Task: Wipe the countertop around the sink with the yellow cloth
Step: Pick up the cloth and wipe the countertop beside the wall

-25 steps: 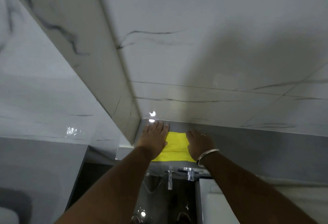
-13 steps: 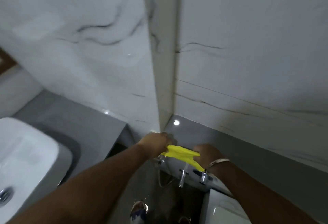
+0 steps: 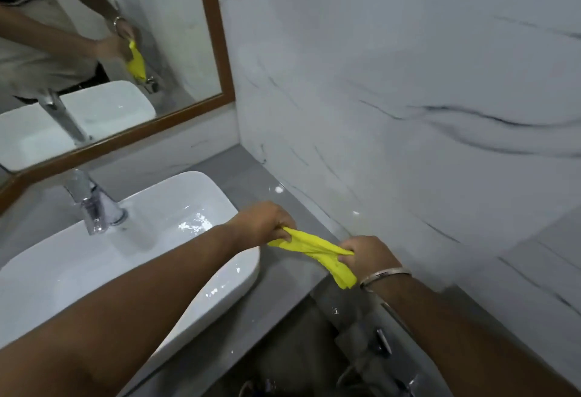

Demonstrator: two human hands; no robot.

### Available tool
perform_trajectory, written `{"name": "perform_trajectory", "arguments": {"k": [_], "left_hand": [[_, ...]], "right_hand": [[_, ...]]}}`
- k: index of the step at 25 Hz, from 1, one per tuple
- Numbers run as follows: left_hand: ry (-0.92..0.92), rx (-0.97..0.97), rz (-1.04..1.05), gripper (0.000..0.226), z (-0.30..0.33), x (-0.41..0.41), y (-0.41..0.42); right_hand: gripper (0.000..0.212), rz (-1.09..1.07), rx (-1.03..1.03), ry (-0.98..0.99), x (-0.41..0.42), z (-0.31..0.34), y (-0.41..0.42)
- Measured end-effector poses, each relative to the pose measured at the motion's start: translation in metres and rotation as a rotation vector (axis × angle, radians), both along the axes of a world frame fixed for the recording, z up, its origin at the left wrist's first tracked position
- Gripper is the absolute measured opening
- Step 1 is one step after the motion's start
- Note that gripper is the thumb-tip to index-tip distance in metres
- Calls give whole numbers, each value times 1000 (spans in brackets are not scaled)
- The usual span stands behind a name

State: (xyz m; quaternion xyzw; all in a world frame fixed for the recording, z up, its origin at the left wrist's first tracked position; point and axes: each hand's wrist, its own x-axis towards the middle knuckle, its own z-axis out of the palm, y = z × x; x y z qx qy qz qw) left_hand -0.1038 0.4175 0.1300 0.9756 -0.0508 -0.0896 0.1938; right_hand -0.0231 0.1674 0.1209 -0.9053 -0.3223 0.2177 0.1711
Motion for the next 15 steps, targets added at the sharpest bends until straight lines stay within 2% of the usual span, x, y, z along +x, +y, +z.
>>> {"name": "perform_trajectory", "arguments": {"k": [3, 6, 7, 10, 11, 15], "left_hand": [[13, -11, 23, 17, -11, 11, 43], [39, -16, 64, 24, -28, 32, 74], [55, -38, 75, 27, -33, 40, 82], [137, -75, 82, 33, -56, 69, 109], [168, -83, 104, 34, -62, 79, 118], [303, -116, 178, 34, -78, 110, 145]], "right_hand": [[20, -1, -50, -6, 14, -6, 52], [10, -38, -36, 9, 31, -16, 89], [14, -48, -33, 8, 37, -19, 97], [47, -28, -16, 12, 61, -38, 124], [52, -20, -16, 21, 71, -45, 133], [39, -2, -82, 83, 104, -79, 161]]}}
